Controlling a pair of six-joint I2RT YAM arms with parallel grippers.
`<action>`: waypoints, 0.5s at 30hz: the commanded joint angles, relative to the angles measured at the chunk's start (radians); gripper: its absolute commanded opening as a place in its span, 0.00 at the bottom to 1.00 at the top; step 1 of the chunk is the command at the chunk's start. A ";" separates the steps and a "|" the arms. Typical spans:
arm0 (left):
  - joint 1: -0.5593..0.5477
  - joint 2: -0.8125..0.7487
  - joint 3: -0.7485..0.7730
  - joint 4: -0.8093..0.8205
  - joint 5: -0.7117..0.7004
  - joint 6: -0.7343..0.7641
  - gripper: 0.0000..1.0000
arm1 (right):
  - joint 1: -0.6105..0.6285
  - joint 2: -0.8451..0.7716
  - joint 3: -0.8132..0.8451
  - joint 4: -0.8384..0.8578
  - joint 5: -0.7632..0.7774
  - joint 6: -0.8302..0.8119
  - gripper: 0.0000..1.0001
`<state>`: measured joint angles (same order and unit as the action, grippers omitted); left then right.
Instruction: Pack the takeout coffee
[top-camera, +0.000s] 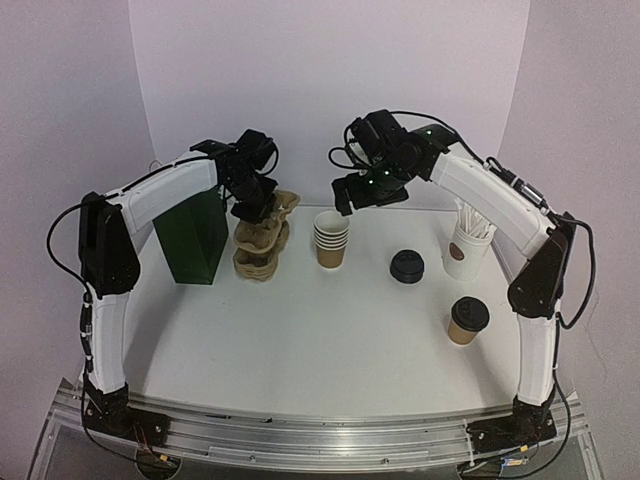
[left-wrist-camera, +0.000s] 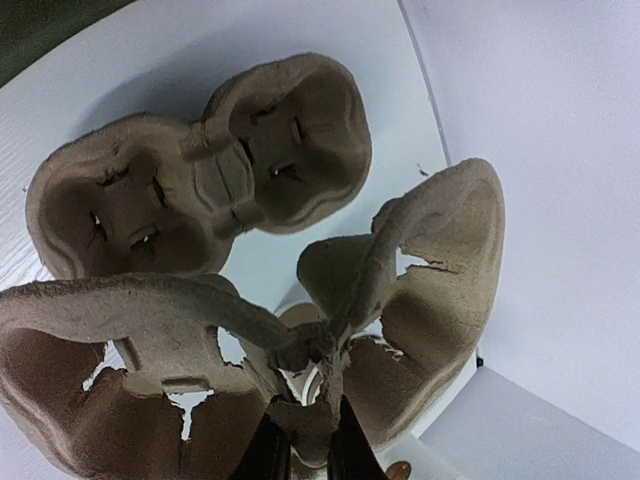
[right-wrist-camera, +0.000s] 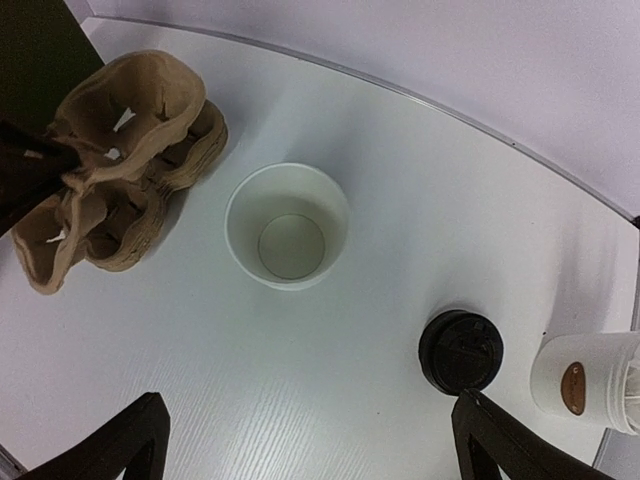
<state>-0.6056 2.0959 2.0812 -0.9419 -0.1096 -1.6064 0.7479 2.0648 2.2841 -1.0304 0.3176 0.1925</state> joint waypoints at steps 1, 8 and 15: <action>-0.025 -0.064 -0.012 0.000 0.037 0.082 0.09 | -0.024 -0.075 0.014 0.011 0.108 -0.014 0.98; -0.088 -0.115 -0.051 -0.050 0.043 0.178 0.09 | -0.079 -0.139 -0.048 0.036 0.127 -0.017 0.98; -0.167 -0.243 -0.195 0.035 0.071 0.422 0.06 | -0.088 -0.208 -0.130 0.048 0.158 -0.003 0.98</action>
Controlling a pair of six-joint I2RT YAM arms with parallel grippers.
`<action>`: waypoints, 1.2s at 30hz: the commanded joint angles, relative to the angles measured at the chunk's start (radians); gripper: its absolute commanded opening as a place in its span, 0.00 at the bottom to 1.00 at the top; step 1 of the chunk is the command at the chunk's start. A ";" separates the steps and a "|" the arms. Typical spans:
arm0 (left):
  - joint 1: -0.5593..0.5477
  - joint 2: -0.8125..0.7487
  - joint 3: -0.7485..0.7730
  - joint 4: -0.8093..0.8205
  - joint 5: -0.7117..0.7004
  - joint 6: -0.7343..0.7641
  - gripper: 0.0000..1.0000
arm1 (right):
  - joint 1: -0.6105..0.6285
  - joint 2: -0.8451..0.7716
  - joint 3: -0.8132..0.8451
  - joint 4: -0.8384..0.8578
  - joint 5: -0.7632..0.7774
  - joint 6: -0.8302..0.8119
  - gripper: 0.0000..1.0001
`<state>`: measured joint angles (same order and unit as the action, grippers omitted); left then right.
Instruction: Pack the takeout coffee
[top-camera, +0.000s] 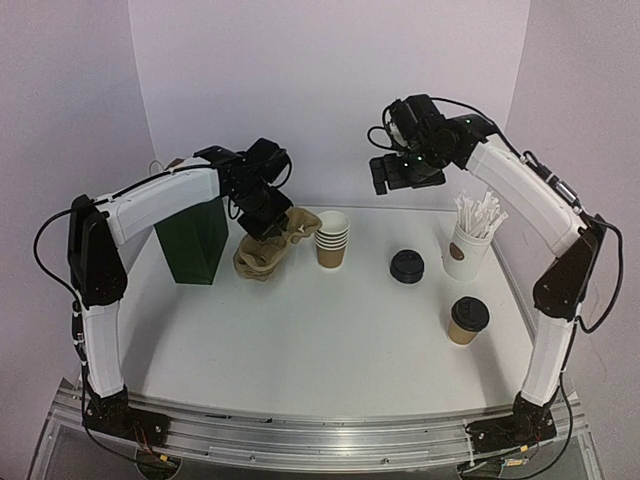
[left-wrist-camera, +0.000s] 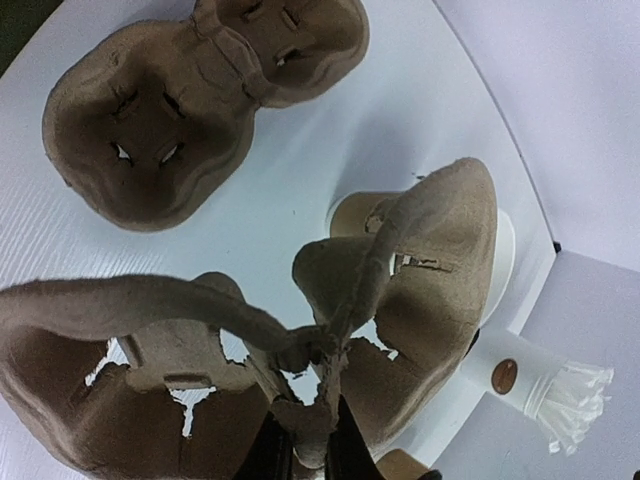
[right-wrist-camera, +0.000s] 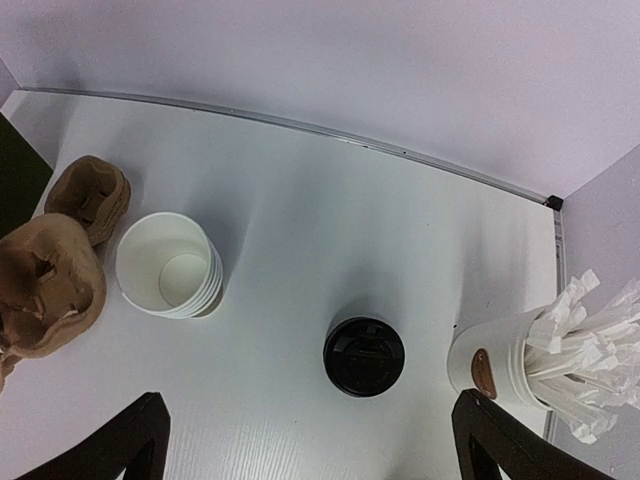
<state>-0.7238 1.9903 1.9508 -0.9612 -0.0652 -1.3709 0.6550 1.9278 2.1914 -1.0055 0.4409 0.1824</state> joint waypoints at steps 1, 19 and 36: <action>-0.063 -0.156 -0.091 0.069 0.036 0.223 0.06 | 0.005 -0.081 -0.047 0.023 0.040 0.009 0.98; -0.279 0.107 0.094 0.039 0.420 1.004 0.07 | 0.004 -0.264 -0.248 0.030 0.130 0.094 0.98; -0.316 0.453 0.392 0.056 0.429 1.104 0.13 | -0.034 -0.389 -0.403 0.030 0.198 0.145 0.98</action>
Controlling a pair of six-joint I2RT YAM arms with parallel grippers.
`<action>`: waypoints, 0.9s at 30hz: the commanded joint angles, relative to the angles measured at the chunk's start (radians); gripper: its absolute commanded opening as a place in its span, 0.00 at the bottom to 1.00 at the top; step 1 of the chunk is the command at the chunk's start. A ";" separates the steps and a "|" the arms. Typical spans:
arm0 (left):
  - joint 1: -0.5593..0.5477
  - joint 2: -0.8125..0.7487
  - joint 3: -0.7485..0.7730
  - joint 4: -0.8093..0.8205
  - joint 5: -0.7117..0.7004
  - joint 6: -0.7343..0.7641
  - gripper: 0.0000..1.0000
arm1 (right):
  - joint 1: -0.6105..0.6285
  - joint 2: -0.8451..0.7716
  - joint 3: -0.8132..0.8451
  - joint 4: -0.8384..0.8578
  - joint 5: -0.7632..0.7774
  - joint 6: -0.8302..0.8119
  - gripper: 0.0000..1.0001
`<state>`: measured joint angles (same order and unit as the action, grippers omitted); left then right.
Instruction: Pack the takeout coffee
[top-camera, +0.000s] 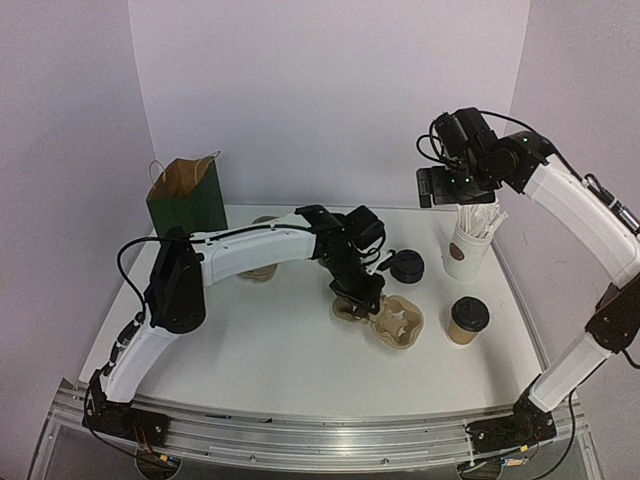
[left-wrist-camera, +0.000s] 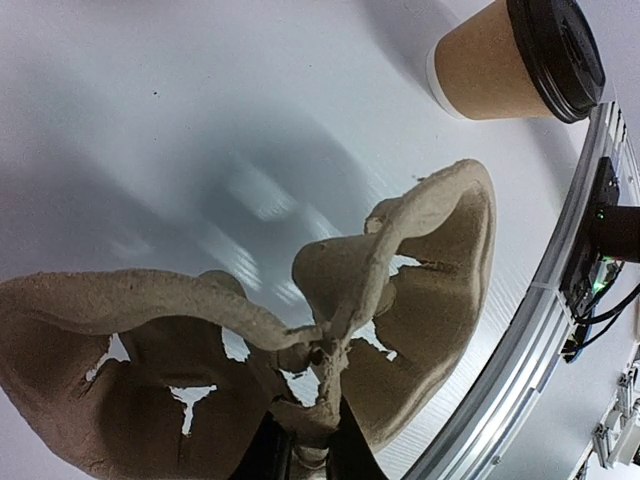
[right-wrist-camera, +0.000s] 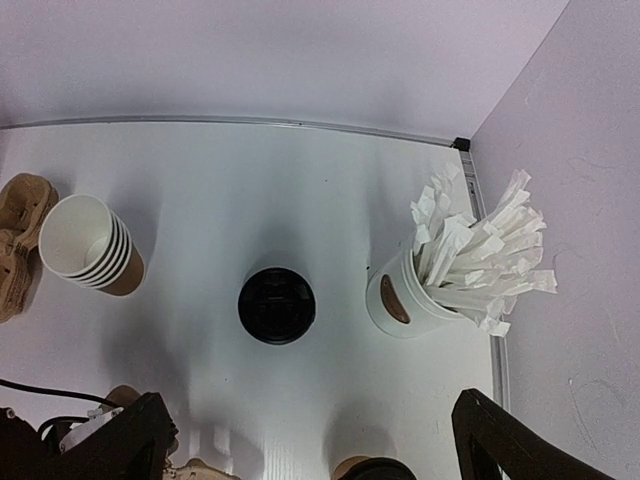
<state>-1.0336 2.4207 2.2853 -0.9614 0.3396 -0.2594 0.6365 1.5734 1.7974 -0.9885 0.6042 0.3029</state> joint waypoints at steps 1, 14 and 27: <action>-0.005 0.029 0.056 0.067 0.033 -0.013 0.17 | -0.017 -0.034 -0.008 0.013 0.042 0.027 0.98; -0.005 -0.043 0.148 0.073 0.061 -0.046 0.48 | -0.071 0.053 0.070 0.016 -0.009 -0.017 0.98; 0.097 -0.464 0.078 -0.022 -0.188 -0.026 0.49 | -0.149 0.115 0.080 0.044 -0.125 0.113 0.98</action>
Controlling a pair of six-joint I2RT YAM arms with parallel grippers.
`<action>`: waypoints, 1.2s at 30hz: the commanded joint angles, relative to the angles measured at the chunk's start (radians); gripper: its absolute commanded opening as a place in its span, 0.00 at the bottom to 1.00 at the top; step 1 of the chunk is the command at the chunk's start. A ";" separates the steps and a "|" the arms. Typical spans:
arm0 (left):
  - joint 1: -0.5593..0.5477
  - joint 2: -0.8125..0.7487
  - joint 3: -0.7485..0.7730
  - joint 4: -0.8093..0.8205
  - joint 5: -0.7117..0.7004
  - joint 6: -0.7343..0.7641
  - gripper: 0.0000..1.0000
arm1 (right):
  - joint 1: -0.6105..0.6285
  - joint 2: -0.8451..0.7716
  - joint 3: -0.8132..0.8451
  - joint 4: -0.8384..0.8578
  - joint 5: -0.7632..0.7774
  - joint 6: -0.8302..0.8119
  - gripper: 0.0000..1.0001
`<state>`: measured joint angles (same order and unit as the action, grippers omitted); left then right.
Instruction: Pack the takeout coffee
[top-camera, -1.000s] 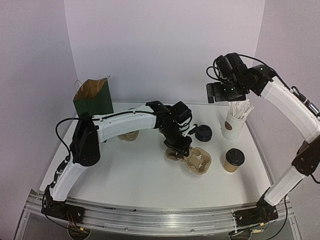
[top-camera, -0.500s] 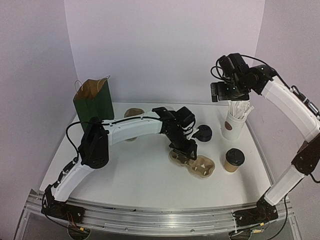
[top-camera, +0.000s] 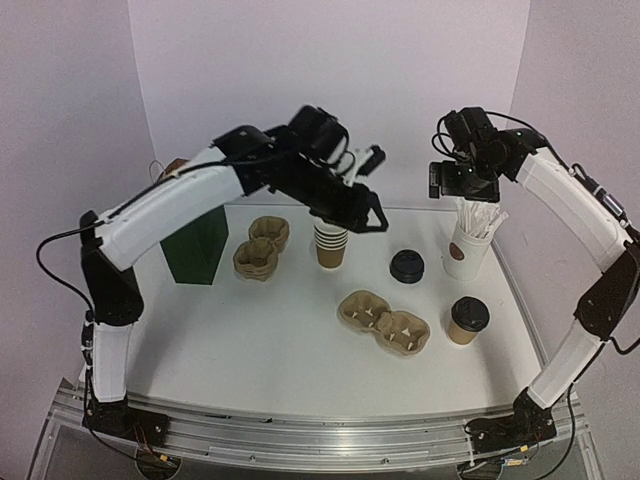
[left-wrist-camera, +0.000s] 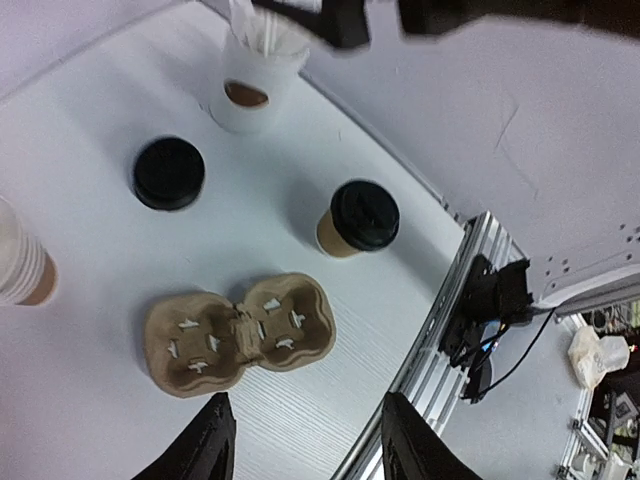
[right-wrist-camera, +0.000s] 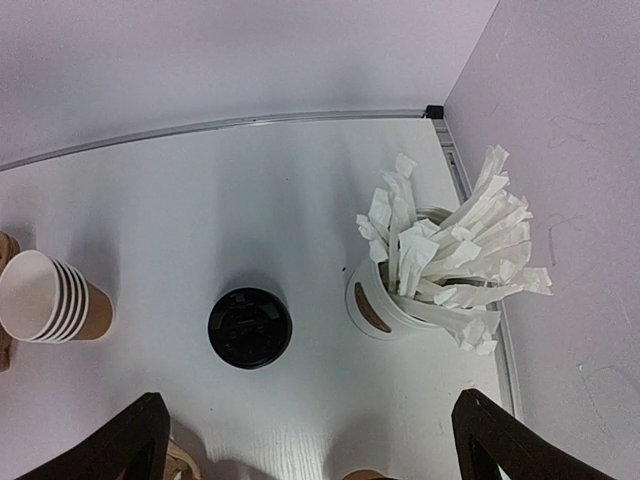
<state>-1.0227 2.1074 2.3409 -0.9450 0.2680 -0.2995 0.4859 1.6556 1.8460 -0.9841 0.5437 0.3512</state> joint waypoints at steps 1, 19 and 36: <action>0.115 -0.189 0.010 -0.019 -0.143 0.004 0.50 | 0.001 0.042 0.029 0.047 -0.083 0.073 0.98; 0.442 -0.338 -0.064 -0.135 -0.812 -0.115 0.93 | 0.002 0.174 0.130 0.079 -0.201 0.074 0.98; 0.593 -0.234 -0.276 -0.111 -0.629 0.023 0.95 | 0.002 0.241 0.215 0.079 -0.214 0.028 0.98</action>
<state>-0.4853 1.8647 2.1195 -1.0909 -0.4282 -0.3024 0.4850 1.8794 2.0127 -0.9248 0.3400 0.3980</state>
